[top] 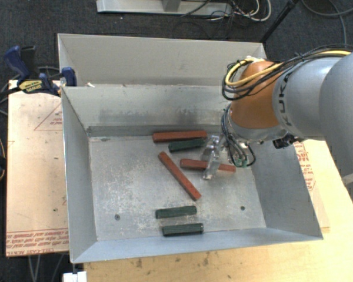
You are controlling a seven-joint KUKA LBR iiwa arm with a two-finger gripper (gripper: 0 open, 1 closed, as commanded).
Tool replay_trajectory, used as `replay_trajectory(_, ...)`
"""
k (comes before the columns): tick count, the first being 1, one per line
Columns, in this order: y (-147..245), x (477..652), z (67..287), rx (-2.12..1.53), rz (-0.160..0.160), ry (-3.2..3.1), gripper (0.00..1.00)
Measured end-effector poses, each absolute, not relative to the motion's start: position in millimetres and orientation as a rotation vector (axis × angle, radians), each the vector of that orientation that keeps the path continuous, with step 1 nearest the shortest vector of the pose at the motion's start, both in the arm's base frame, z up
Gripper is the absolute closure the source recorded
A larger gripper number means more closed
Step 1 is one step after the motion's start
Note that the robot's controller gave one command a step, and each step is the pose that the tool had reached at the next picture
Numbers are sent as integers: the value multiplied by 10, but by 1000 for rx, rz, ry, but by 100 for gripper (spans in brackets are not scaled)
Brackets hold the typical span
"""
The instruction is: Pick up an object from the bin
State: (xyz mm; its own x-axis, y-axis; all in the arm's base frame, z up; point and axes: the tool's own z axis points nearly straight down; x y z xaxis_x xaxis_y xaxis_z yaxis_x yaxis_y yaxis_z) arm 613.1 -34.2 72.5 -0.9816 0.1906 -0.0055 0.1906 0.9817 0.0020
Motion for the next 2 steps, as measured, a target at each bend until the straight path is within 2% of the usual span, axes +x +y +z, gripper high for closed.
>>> replay_trajectory(1, -341, 6113, 792, 300, 2, 3129, 100)
replay_trajectory(2, -340, 6104, 994, 301, 1, 3132, 100)
